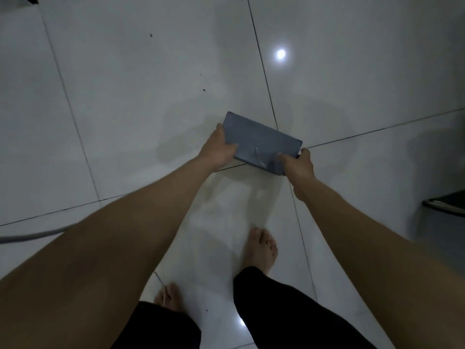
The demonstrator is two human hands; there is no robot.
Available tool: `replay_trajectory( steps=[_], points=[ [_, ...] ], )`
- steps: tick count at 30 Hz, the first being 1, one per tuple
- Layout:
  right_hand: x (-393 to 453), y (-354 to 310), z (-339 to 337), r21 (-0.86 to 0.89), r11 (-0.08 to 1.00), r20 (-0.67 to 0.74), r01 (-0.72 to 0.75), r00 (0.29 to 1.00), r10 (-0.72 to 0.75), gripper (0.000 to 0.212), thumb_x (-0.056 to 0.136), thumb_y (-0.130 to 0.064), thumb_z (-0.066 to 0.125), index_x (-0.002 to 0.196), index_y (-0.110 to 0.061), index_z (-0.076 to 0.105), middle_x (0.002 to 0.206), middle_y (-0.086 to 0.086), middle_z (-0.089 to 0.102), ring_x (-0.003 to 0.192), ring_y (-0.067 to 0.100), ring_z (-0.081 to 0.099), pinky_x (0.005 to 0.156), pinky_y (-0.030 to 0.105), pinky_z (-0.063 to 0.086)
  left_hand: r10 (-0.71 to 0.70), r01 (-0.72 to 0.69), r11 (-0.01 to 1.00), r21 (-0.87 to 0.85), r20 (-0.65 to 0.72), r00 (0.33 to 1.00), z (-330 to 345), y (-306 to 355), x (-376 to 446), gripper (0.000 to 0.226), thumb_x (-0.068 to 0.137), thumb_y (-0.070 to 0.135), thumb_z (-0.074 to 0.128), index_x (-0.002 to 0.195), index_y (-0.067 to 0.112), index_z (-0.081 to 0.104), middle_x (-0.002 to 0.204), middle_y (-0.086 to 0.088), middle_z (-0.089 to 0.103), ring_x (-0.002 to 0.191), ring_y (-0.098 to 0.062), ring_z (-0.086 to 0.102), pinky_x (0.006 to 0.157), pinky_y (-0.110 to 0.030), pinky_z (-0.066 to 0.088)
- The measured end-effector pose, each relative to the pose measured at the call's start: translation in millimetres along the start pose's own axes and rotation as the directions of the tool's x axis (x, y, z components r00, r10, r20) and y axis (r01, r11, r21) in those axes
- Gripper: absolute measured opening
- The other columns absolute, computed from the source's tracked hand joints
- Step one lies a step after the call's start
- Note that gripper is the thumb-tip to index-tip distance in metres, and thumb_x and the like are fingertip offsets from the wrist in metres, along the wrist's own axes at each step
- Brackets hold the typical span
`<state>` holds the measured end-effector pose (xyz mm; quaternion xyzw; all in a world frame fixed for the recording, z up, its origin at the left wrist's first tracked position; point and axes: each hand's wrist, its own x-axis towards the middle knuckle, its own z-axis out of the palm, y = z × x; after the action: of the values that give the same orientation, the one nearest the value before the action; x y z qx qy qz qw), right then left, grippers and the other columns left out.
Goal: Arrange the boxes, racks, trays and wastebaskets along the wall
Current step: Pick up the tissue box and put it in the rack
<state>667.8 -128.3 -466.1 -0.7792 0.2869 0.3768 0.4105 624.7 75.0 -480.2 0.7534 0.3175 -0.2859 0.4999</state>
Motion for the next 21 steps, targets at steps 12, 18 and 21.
replay_trajectory(
  steps=[12,18,21],
  points=[
    [-155.3,-48.3,-1.6,0.041,0.996,-0.156,-0.080,0.984,0.086,0.064,0.086,-0.072,0.049,0.113,-0.014,0.048,0.112,0.004,0.054,0.098,0.026,0.055,0.086,0.045,0.052,-0.163,0.100,0.959,-0.266,-0.227,0.960,-63.8,10.5,-173.6,0.043,0.101,0.050,0.039,0.116,0.010,0.045,0.110,0.000,0.055,0.092,-0.014,0.054,0.063,-0.024,0.035],
    [-256.6,-96.2,9.7,-0.023,1.000,-0.086,0.012,0.996,-0.014,0.053,0.080,-0.034,0.076,0.114,-0.009,0.043,0.113,0.010,0.056,0.087,0.021,0.057,0.066,0.034,0.049,-0.259,0.100,0.904,-0.416,-0.346,0.902,-131.2,25.8,-270.0,0.052,0.099,0.061,0.028,0.107,0.012,0.043,0.096,0.005,0.052,0.087,-0.012,0.052,0.066,-0.028,0.037],
    [-310.5,-112.2,11.1,-0.080,0.989,0.041,0.122,0.992,-0.119,0.074,0.078,-0.024,0.079,0.137,-0.019,0.034,0.117,0.009,0.056,0.089,0.017,0.057,0.059,0.024,0.046,-0.257,0.068,0.904,-0.422,-0.409,0.876,-172.5,29.5,-321.8,0.053,0.099,0.062,0.026,0.111,0.014,0.047,0.101,0.004,0.054,0.095,-0.016,0.054,0.071,-0.030,0.040]
  ],
)
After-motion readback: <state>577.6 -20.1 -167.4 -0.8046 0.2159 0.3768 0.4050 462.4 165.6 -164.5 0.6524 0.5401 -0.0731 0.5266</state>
